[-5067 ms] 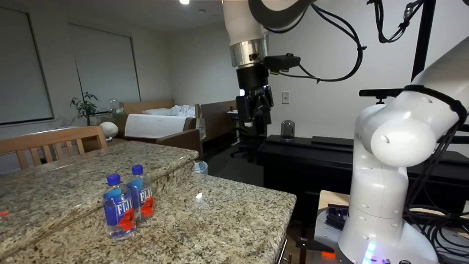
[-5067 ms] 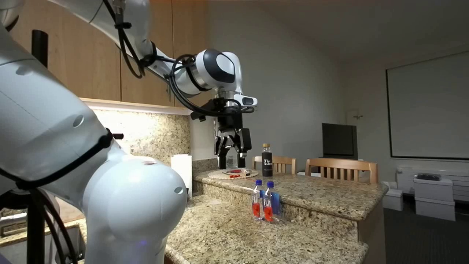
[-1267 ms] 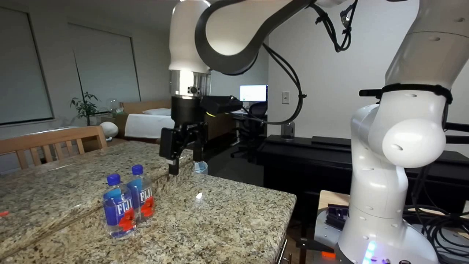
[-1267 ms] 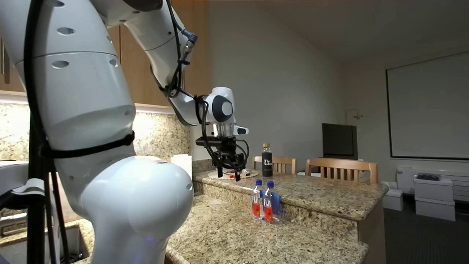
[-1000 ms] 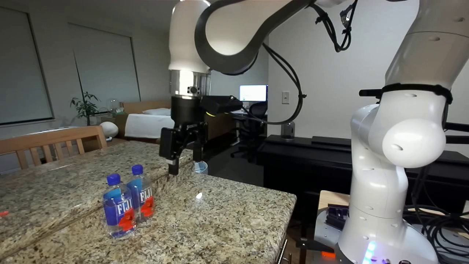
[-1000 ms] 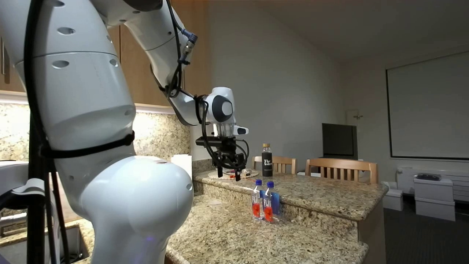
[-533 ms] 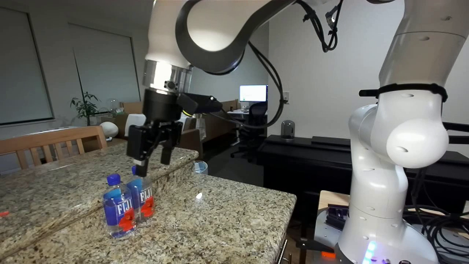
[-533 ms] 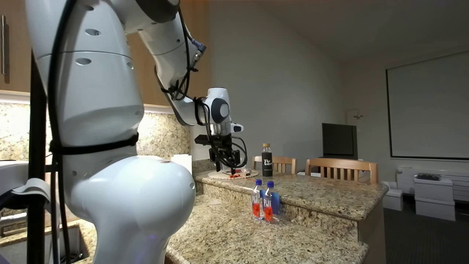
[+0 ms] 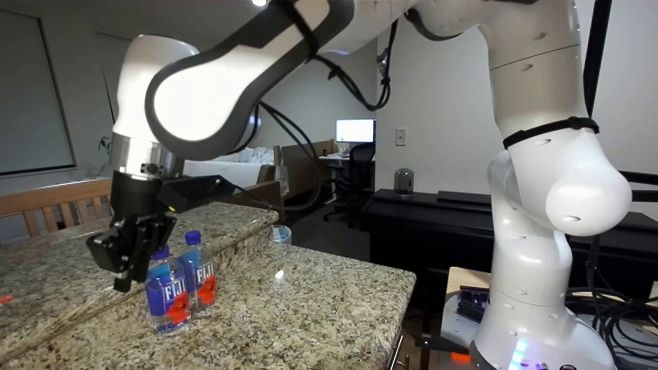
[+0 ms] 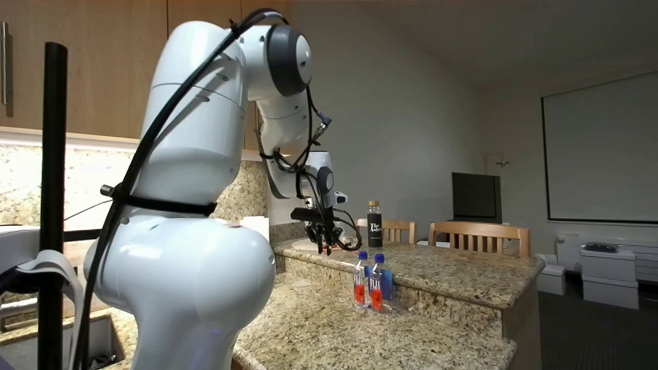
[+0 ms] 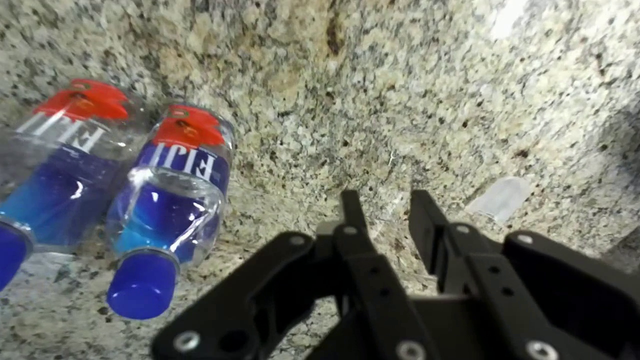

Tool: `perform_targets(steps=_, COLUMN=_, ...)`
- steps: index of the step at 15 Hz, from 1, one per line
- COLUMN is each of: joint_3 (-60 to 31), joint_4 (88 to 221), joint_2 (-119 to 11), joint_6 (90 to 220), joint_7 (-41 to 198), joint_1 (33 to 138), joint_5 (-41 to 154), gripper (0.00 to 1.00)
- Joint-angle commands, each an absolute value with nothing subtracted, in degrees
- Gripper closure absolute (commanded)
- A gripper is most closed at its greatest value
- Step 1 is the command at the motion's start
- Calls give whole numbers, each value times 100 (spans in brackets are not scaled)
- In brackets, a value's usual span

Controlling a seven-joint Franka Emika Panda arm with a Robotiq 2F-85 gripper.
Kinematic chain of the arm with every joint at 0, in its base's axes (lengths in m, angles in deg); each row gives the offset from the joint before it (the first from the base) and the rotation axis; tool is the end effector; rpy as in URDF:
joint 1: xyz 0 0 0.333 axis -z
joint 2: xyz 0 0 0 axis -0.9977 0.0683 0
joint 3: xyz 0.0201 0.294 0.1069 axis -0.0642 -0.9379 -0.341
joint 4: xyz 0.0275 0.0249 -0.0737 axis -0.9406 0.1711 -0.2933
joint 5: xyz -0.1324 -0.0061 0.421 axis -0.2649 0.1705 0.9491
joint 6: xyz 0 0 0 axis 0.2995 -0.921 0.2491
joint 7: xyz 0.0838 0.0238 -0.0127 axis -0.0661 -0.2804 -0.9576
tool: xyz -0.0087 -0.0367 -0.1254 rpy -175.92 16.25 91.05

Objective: Move the bottles to the right

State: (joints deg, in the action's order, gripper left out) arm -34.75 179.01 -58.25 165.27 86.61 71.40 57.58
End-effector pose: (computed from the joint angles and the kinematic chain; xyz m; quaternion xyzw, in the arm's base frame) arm 0.5632 0.3382 0.3218 -0.9759 -0.1592 -0.1302 0.0735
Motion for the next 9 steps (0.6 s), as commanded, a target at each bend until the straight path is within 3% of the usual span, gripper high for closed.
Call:
perform_targets(steps=1, joint_3=-3320, joint_4=17645, joint_2=-5557, joint_6=16514, joint_7=8572, joint_1=7006, joint_5=5795, gripper=91)
perform_targets(steps=2, joint_3=-3278, joint_4=17473, joint_2=-5353, joint_6=16514, joint_7=8561, joint_1=6979, joint_5=5799, gripper=81)
perform_targets(steps=5, joint_3=-3257, joint_4=17450, joint_2=-5324, joint_6=16514, joint_7=8564, joint_1=6956, joint_5=5797, gripper=92)
perform_targets(steps=9, joint_3=-3186, joint_4=17083, joint_2=-5183, joint_6=16257, joint_7=8658, joint_1=6852, joint_5=5750, gripper=91)
